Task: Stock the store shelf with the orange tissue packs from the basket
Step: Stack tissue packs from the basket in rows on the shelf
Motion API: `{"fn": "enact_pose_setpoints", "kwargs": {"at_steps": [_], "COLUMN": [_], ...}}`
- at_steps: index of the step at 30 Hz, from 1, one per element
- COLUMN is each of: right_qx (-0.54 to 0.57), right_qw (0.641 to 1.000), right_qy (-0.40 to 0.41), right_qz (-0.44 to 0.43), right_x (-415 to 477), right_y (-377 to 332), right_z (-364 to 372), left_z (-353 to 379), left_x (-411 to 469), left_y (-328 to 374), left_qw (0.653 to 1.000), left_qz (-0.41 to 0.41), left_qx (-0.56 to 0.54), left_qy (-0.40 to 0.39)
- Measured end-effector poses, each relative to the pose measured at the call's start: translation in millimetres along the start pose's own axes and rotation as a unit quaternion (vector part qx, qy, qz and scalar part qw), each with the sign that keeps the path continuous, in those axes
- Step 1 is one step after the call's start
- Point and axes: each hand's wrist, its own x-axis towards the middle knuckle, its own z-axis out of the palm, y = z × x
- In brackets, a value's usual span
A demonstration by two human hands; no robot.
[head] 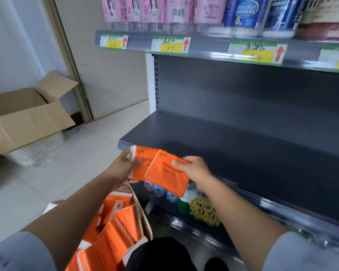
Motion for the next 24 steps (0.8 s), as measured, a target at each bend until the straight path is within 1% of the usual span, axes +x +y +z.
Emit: {"fn": "enact_pose_setpoints", "kwargs": {"at_steps": [2,6,10,14,16,19,24], "right_qx": [0.002,-0.01,0.034,0.074,0.088,0.101,0.081], "right_qw": [1.0,1.0,0.999,0.996,0.996,0.994,0.988], "right_qy": [-0.017,-0.02,-0.025,-0.027,-0.01,0.038,0.127], "right_qz": [0.017,0.022,0.02,0.032,0.028,0.009,-0.037], "right_x": [12,36,58,61,59,58,69], "right_y": [-3,-16,-28,-31,-31,-28,-23], "right_z": [-13,-33,-58,-86,-101,-118,-130], "left_z": [11,25,34,36,38,43,40], "left_x": [14,43,69,89,98,103,104], "left_y": [6,20,30,44,53,63,55], "left_qw": [1.0,1.0,0.999,0.998,0.997,0.996,0.997], "left_qz": [0.006,0.018,0.032,0.044,0.052,0.065,0.065], "left_qx": [-0.009,-0.002,-0.009,-0.01,-0.008,0.003,-0.036], "left_qy": [0.002,-0.005,-0.015,-0.033,-0.053,-0.069,-0.03]}}
